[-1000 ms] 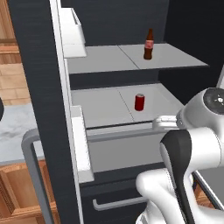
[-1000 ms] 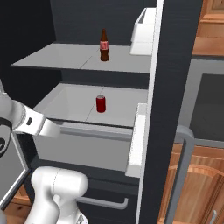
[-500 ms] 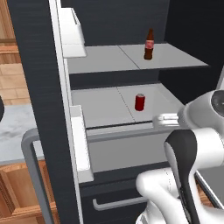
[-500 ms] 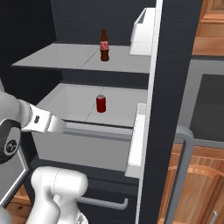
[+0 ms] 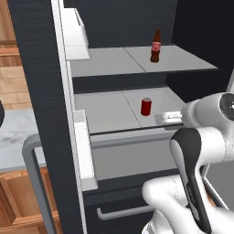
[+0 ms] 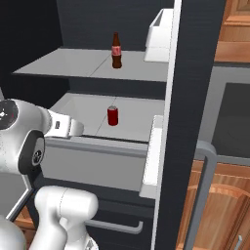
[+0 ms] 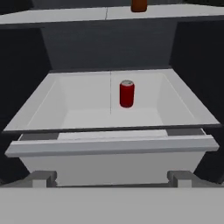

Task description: Open the fridge, grab two sodas, and place both sodas inside the bowl with ice on the dining counter.

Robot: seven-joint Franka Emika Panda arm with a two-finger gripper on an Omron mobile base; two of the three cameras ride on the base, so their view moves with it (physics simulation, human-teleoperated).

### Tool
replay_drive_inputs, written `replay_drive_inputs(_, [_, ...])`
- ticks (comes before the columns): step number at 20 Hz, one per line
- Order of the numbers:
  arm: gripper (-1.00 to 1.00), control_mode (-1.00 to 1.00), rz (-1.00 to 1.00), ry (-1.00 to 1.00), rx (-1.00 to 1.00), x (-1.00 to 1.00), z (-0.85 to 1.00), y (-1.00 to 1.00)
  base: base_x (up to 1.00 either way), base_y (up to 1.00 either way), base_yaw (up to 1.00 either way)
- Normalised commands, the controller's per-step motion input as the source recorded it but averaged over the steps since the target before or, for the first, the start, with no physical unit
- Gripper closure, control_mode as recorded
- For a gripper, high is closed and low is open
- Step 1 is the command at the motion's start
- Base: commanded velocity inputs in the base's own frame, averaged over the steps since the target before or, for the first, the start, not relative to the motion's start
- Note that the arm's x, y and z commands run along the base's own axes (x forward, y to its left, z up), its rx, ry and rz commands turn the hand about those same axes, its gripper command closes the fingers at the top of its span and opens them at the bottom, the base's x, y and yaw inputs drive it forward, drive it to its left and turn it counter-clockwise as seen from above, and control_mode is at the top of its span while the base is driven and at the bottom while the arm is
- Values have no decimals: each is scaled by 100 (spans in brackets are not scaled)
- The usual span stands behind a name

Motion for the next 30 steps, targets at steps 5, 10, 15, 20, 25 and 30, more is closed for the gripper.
replay_drive_inputs(5, [-100,-100,-1,-3,0,51,-26,0,0,0,0])
replay_drive_inputs(10, [-100,-100,0,0,0,57,-27,0,0,0,0])
replay_drive_inputs(15, [-100,-100,0,0,0,38,-22,-7,0,0,0])
replay_drive_inputs(20, [-100,-100,0,0,0,30,-19,-10,0,0,0])
replay_drive_inputs(25, [-100,-100,0,0,0,31,-14,-14,0,0,0])
replay_drive_inputs(30, [-100,-100,0,0,0,44,-1,-4,0,0,0])
